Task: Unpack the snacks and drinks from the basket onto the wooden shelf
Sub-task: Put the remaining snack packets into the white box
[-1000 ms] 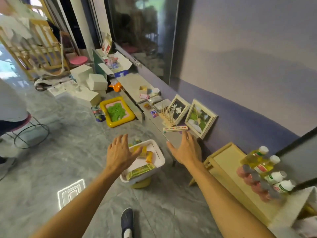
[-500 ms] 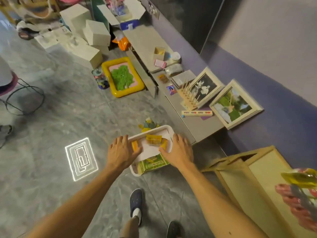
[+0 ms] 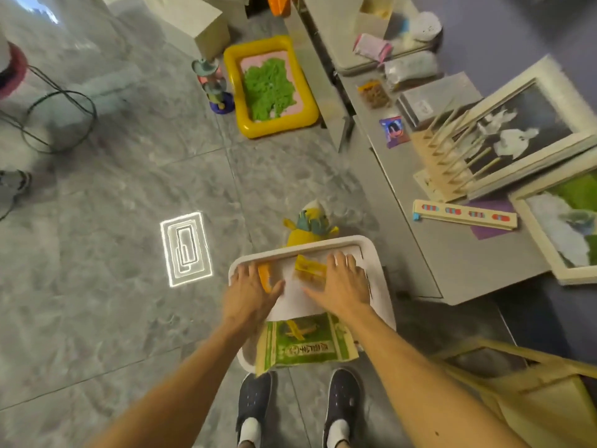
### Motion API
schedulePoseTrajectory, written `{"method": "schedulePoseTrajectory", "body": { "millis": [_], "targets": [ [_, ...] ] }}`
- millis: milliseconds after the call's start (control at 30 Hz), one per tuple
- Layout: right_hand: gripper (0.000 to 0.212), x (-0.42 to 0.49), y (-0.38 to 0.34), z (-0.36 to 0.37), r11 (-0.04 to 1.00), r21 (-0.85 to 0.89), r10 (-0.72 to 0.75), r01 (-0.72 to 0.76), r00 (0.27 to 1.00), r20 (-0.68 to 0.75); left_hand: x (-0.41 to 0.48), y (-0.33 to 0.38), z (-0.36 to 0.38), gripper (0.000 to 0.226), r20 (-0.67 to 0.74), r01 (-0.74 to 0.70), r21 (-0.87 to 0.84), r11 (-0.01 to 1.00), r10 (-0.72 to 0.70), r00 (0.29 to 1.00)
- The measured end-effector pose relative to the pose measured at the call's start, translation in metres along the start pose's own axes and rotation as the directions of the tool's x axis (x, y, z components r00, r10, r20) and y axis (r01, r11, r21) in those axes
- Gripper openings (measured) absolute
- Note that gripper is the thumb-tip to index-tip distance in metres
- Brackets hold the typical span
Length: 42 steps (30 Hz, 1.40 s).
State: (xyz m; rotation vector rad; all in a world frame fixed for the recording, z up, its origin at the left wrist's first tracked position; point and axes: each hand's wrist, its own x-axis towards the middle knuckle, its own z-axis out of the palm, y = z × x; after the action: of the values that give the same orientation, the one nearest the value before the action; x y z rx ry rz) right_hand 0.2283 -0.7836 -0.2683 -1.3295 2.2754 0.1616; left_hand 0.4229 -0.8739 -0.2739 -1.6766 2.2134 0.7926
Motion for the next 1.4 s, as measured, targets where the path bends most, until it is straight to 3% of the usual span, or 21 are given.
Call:
{"method": "schedulePoseTrajectory", "body": {
  "millis": [200, 300, 500, 667, 967, 1167, 1400],
  "targets": [
    [0.099, 0.054, 0.01, 0.08, 0.997, -0.018, -0.078, 0.078, 0.997, 0.0, 0.058, -0.022, 0.08, 0.085, 0.037, 0.112, -0.034, 0.993, -0.111, 0.993],
    [0.091, 0.063, 0.016, 0.106, 0.992, -0.065, -0.104, 0.105, 0.995, 0.007, 0.072, -0.027, 0.102, 0.061, 0.014, 0.126, -0.057, 0.99, -0.126, 0.992],
    [0.067, 0.05, 0.011, 0.098, 0.989, -0.092, -0.121, 0.114, 0.99, -0.067, 0.066, -0.028, 0.092, 0.059, 0.005, 0.083, -0.087, 0.993, -0.083, 0.997],
    [0.056, 0.023, 0.011, 0.03, 0.998, 0.01, -0.063, 0.065, 0.993, -0.1, 0.036, -0.004, 0.028, 0.058, -0.044, -0.009, -0.147, 0.989, 0.002, 0.999],
    [0.053, -0.059, 0.018, -0.169, 0.958, 0.288, 0.1, 0.005, 0.932, -0.349, -0.039, 0.097, -0.174, 0.035, -0.289, -0.237, -0.266, 0.934, 0.157, 0.944],
    [0.068, -0.132, 0.018, -0.297, 0.934, 0.356, 0.181, -0.007, 0.87, -0.459, -0.103, 0.161, -0.299, 0.058, -0.438, -0.429, -0.238, 0.871, 0.298, 0.848],
    [0.061, -0.225, 0.017, -0.421, 0.911, 0.408, 0.293, -0.053, 0.78, -0.553, -0.172, 0.209, -0.404, 0.069, -0.51, -0.611, -0.15, 0.777, 0.469, 0.721]
  ]
}}
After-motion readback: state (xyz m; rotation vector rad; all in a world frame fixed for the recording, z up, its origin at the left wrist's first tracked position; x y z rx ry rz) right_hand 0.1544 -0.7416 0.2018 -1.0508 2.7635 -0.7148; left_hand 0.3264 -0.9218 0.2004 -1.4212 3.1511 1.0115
